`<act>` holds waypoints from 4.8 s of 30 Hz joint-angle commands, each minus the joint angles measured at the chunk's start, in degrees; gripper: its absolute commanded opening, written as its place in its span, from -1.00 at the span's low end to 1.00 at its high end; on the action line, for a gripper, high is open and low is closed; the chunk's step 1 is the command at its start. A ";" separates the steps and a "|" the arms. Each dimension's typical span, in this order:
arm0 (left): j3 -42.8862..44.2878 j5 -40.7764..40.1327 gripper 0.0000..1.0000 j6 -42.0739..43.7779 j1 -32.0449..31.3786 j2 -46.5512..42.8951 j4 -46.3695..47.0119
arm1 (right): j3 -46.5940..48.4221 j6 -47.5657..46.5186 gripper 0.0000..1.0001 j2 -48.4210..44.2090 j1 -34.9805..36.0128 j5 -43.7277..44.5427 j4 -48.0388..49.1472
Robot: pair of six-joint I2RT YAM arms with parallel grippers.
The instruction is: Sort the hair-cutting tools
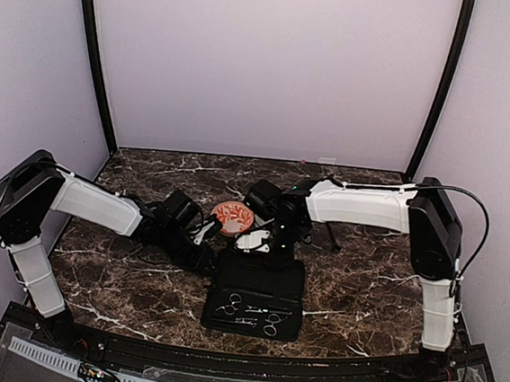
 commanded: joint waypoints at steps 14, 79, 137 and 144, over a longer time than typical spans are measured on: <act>0.89 -0.82 -0.55 1.01 -0.42 0.47 -1.68 | -8.74 0.71 -0.45 -8.20 -3.16 4.01 3.34; -2.74 -12.59 0.00 1.47 -2.02 -19.90 -7.28 | -7.77 12.71 -0.43 -5.57 -31.75 -1.52 3.11; -1.20 -20.78 0.13 -5.19 -2.56 -34.45 -21.59 | 1.94 -36.81 -0.17 1.88 -30.50 -7.56 -1.29; -2.92 -20.32 0.13 -6.13 -2.56 -35.32 -20.28 | 1.90 -36.66 -0.17 4.38 -30.40 -7.47 -0.28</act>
